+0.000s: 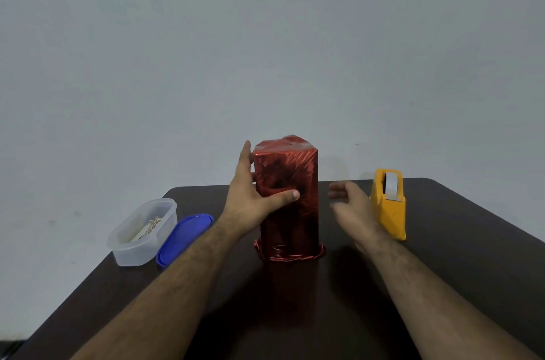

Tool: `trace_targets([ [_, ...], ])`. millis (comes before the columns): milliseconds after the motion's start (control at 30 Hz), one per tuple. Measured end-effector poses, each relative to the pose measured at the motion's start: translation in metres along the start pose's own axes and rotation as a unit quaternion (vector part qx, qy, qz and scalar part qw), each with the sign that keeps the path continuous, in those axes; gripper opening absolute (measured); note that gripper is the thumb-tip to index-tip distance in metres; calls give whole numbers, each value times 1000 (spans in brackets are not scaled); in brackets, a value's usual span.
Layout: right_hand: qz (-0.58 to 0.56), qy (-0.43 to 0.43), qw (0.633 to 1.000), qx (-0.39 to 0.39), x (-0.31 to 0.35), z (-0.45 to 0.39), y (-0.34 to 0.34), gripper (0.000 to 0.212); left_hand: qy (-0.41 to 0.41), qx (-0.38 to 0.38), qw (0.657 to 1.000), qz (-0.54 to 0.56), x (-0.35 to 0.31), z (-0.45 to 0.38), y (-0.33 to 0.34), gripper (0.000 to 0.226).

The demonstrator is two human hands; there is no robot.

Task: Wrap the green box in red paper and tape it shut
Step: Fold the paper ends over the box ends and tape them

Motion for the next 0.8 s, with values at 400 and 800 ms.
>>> trace_targets([
  [400, -161, -118, 975, 94, 34, 14, 16, 86, -4, 8, 1000, 4, -19, 6, 1, 79],
  [800, -167, -121, 975, 84, 34, 14, 14, 93, -11, -14, 999, 28, -26, 4, -6, 122],
])
Point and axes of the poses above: each hand's wrist, its own z-axis away from the middle knuckle, its own y-axis out of the palm, x = y × z, the point moved 7 cm from there along -z, towards the middle knuckle, and after that the axes turned 4 degrees about x, right-handed, at the moved point
